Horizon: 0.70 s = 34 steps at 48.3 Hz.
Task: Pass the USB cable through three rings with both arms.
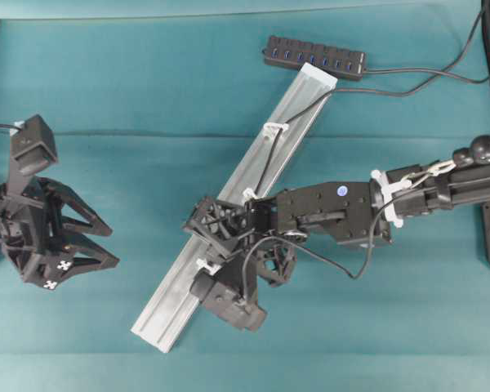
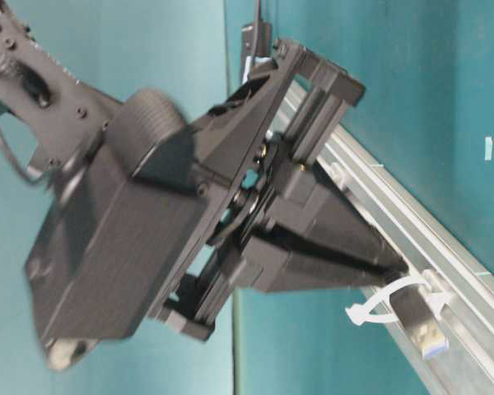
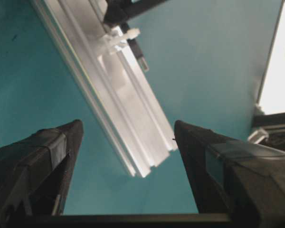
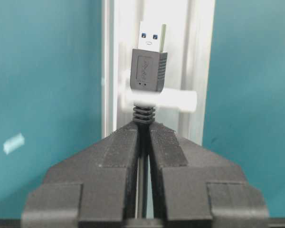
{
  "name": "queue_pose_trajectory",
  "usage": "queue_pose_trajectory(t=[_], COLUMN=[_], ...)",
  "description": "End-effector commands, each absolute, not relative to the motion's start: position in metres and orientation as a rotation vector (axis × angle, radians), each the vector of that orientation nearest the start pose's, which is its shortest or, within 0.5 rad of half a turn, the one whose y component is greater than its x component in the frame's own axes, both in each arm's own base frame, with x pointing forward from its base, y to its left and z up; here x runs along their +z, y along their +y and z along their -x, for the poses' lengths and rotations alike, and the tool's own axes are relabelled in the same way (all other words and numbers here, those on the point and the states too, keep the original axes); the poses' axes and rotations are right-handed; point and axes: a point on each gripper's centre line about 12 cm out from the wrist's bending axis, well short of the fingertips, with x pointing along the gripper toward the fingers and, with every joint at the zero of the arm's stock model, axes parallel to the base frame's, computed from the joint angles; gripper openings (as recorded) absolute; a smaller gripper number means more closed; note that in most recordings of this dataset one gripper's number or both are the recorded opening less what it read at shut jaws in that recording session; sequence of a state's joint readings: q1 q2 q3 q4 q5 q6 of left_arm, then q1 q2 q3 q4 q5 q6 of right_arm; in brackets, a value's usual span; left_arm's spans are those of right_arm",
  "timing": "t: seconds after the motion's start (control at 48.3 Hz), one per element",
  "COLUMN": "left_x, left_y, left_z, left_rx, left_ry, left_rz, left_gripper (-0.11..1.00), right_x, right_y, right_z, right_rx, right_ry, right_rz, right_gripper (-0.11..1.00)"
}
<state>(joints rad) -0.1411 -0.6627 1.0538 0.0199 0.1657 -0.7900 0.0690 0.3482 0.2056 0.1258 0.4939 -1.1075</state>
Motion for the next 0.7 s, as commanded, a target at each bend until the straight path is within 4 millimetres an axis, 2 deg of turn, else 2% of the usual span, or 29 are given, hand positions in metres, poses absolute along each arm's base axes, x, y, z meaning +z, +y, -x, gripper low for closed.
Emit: queue_pose_trajectory(t=[0.0,0.248,0.393,0.683], left_x=[0.236,0.235,0.237,0.209], left_y=[-0.034,-0.034,-0.036,-0.039], left_z=[-0.237,-0.238,-0.246,-0.263], left_rx=[0.061,0.043,0.019,-0.006], left_ry=[0.526,0.487,0.434,0.387], left_rz=[0.714,0.722,0.729,0.743], left_gripper=[0.85,0.85,0.85,0.84], right_x=[0.131,0.131,0.132,0.132], right_y=[0.043,0.042,0.038,0.037], right_z=[-0.476,-0.476,-0.477,-0.477], right_rx=[0.62,0.613,0.603,0.597], right_ry=[0.875,0.881,0.881,0.88], right_rz=[0.896,0.869,0.864,0.846], right_gripper=[0.07,0.07,0.07,0.07])
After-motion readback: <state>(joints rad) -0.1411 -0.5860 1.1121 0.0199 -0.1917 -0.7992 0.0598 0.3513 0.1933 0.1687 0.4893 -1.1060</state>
